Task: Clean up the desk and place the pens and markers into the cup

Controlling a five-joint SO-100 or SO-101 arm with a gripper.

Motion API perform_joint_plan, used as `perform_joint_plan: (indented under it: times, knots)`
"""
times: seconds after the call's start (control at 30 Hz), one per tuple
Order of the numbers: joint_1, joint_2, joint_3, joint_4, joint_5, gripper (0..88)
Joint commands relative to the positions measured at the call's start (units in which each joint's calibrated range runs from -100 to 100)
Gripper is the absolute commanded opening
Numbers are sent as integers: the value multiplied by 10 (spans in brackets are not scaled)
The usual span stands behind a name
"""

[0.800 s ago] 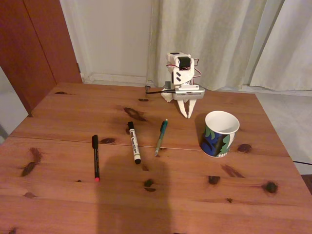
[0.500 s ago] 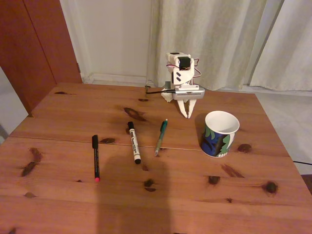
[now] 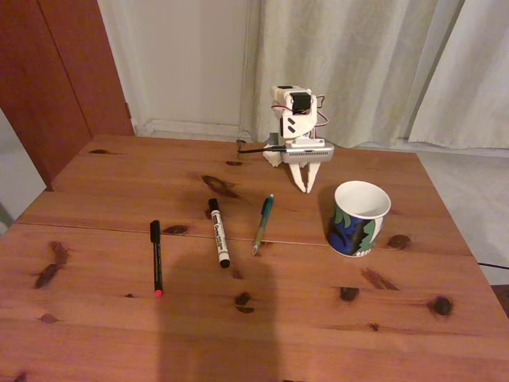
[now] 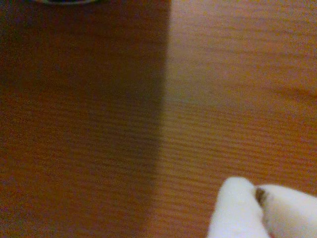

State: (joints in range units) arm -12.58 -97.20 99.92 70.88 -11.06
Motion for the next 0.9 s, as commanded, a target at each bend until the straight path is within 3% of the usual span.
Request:
perform_joint_plan:
  times: [0.0, 0.87]
  knots:
    - [-5, -6, -3, 2, 0, 7]
    - [14, -4, -39, 45, 4, 6]
